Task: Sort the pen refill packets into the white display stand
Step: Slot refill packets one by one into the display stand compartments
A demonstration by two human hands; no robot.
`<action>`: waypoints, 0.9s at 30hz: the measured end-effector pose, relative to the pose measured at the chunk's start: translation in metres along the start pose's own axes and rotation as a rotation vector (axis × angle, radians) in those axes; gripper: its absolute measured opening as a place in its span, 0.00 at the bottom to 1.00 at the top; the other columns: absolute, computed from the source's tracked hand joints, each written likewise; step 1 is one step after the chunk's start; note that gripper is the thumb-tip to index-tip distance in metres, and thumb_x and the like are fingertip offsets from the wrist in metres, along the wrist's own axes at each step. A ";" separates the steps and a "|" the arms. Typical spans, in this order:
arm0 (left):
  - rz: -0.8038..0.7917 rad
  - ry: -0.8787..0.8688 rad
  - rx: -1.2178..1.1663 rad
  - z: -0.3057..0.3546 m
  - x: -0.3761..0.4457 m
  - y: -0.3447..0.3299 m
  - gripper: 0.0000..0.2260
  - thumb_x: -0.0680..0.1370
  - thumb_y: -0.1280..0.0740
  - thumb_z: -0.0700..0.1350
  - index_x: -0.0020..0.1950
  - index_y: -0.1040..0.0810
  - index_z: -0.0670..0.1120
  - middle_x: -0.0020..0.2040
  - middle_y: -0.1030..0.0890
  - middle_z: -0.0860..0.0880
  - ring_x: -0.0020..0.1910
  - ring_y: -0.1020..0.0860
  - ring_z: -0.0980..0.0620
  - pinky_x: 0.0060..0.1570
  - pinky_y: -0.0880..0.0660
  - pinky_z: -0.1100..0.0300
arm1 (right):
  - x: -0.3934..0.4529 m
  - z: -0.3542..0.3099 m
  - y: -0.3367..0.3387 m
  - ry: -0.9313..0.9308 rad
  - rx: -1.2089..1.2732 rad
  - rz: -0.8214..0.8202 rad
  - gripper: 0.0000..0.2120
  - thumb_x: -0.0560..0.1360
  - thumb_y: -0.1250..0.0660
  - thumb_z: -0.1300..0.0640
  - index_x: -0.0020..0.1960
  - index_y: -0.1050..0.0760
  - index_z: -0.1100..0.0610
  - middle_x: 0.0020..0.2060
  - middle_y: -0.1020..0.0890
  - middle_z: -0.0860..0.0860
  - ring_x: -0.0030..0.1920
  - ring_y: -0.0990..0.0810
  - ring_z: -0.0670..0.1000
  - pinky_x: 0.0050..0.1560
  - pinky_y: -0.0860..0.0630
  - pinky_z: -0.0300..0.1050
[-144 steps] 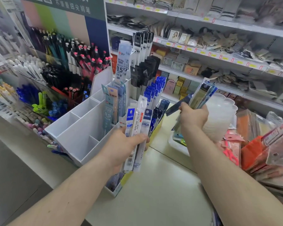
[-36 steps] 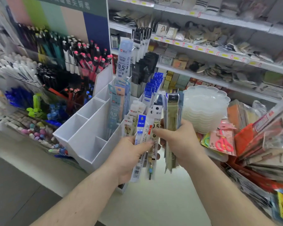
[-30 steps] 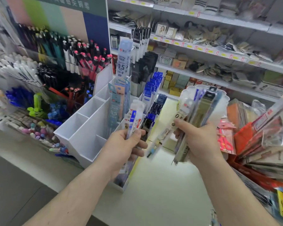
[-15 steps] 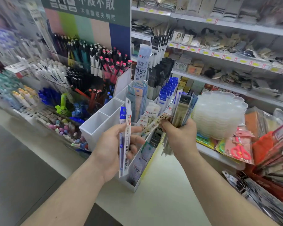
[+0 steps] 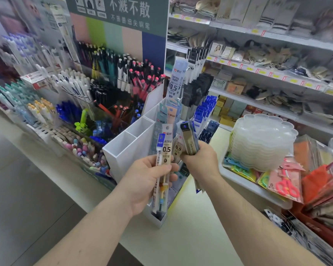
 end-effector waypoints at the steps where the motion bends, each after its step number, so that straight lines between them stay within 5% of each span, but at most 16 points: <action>1: -0.003 -0.009 0.014 0.000 0.001 -0.001 0.08 0.80 0.35 0.34 0.56 0.20 0.43 0.43 0.14 0.46 0.37 0.18 0.53 0.36 0.20 0.60 | -0.004 0.000 0.005 -0.007 0.034 0.040 0.05 0.71 0.30 0.61 0.41 0.23 0.53 0.36 0.19 0.51 0.39 0.20 0.54 0.38 0.21 0.50; 4: -0.022 -0.031 0.074 -0.003 0.004 -0.003 0.10 0.80 0.35 0.34 0.59 0.21 0.44 0.47 0.13 0.46 0.41 0.16 0.52 0.40 0.19 0.61 | -0.021 -0.007 0.027 -0.025 0.288 0.113 0.06 0.70 0.28 0.63 0.41 0.23 0.55 0.34 0.19 0.52 0.34 0.22 0.52 0.33 0.25 0.45; 10: -0.084 -0.053 0.212 -0.007 0.011 -0.014 0.09 0.79 0.34 0.33 0.54 0.17 0.41 0.47 0.13 0.45 0.46 0.15 0.48 0.42 0.19 0.58 | -0.042 -0.030 0.036 -0.016 0.530 -0.208 0.05 0.70 0.28 0.70 0.44 0.21 0.65 0.35 0.17 0.62 0.31 0.19 0.54 0.33 0.20 0.50; 13: -0.041 -0.087 0.230 -0.004 0.013 -0.016 0.09 0.79 0.34 0.34 0.55 0.17 0.42 0.45 0.13 0.47 0.43 0.15 0.53 0.41 0.19 0.63 | -0.036 -0.027 0.035 -0.035 0.529 -0.124 0.07 0.70 0.29 0.73 0.46 0.20 0.67 0.36 0.15 0.60 0.35 0.15 0.56 0.37 0.17 0.53; 17: 0.080 -0.098 0.096 0.006 0.015 -0.004 0.08 0.82 0.40 0.37 0.56 0.25 0.47 0.44 0.13 0.47 0.40 0.17 0.50 0.44 0.20 0.56 | -0.025 -0.019 0.053 -0.023 0.649 0.111 0.07 0.70 0.28 0.71 0.40 0.20 0.61 0.32 0.17 0.55 0.34 0.17 0.54 0.37 0.21 0.47; 20: 0.139 -0.129 0.068 0.012 0.010 0.006 0.10 0.83 0.42 0.37 0.55 0.27 0.51 0.44 0.14 0.47 0.36 0.24 0.50 0.33 0.30 0.58 | -0.021 -0.020 0.062 0.034 0.653 0.223 0.10 0.71 0.28 0.70 0.36 0.21 0.59 0.32 0.18 0.56 0.35 0.18 0.55 0.38 0.19 0.49; 24: 0.124 -0.108 0.024 0.010 0.004 0.008 0.08 0.82 0.43 0.36 0.56 0.28 0.47 0.43 0.21 0.44 0.27 0.31 0.50 0.26 0.43 0.60 | -0.013 -0.015 0.045 0.109 0.491 0.282 0.08 0.69 0.25 0.67 0.37 0.24 0.64 0.32 0.21 0.59 0.34 0.22 0.54 0.39 0.20 0.57; 27: 0.103 -0.098 0.005 0.008 0.001 0.008 0.05 0.83 0.45 0.37 0.56 0.31 0.42 0.43 0.22 0.44 0.24 0.31 0.50 0.25 0.43 0.62 | -0.009 -0.008 0.023 0.097 0.364 0.249 0.08 0.67 0.24 0.59 0.39 0.23 0.59 0.34 0.20 0.56 0.36 0.21 0.56 0.40 0.20 0.57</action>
Point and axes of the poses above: each hand's wrist, its own x-axis towards the middle knuckle, its own y-axis out of the back of the hand, z = x × y, the point moved 1 cm from there along x, towards the middle knuckle
